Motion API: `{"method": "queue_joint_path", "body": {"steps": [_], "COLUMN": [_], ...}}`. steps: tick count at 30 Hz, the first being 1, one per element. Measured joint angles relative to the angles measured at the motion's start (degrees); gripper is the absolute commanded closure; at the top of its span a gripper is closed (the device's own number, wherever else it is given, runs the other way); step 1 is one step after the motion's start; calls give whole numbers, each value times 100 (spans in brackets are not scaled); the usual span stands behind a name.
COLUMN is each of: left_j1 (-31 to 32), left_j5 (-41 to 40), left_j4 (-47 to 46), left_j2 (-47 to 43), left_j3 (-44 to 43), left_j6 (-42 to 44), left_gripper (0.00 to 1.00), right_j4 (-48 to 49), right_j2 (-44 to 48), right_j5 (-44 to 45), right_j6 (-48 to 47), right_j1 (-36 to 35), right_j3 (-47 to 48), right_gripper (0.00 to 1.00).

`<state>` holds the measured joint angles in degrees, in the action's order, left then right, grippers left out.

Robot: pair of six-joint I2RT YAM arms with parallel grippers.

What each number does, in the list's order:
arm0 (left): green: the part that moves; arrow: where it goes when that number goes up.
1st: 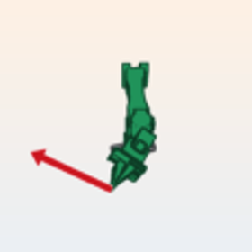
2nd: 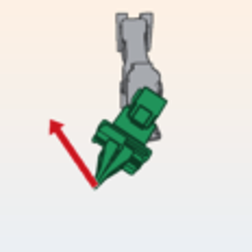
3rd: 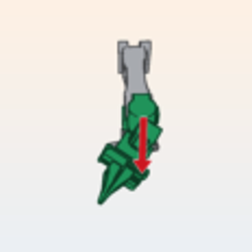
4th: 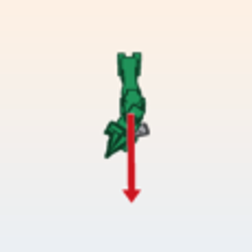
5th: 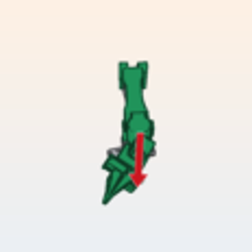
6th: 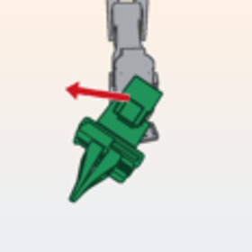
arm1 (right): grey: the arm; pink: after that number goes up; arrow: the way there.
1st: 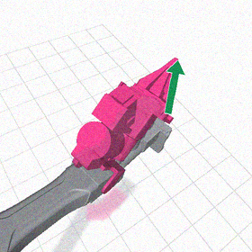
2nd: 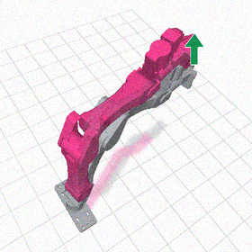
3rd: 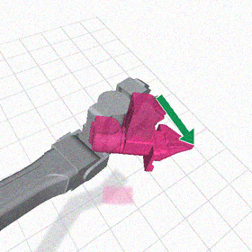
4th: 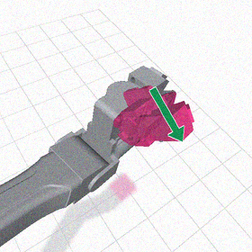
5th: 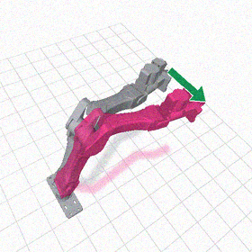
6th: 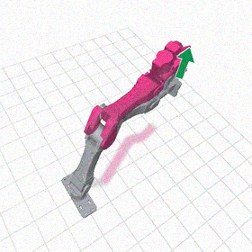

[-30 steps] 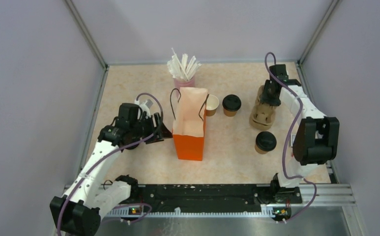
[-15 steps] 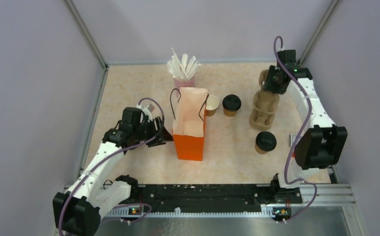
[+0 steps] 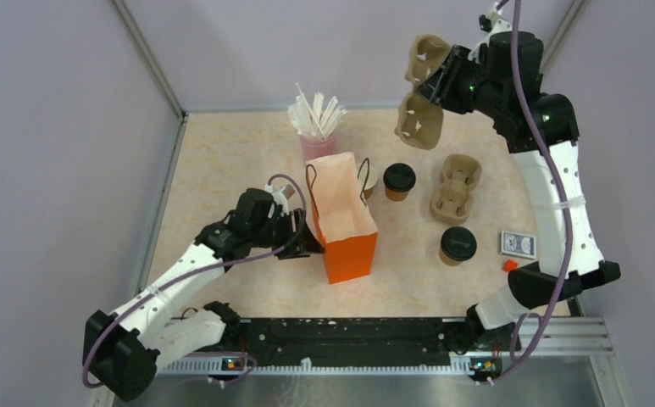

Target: Pack the takeout coffee

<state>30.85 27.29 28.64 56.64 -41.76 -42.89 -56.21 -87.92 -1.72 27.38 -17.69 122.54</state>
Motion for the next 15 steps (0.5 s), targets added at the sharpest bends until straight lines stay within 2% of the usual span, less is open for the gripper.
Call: {"method": "queue_joint_path", "body": {"steps": [4, 8, 15], "left_j1": [42, 42, 42], "left_j5": [-448, -1060, -1561], "left_j4": [378, 927, 1123], "left_j2": [-129, -444, -815], "left_j3": [-249, -1049, -2529], "left_j6": [-111, -140, -264], "left_gripper": [29, 26, 20], "right_j4": [26, 92, 173], "right_j2": [0, -9, -142], "right_j5": [-76, -125, -52], "right_j6": [514, 957, 1333], "right_j1": [-741, -1534, -2529], "right_j3": [319, 358, 345], "right_gripper": [64, 64, 64]}}
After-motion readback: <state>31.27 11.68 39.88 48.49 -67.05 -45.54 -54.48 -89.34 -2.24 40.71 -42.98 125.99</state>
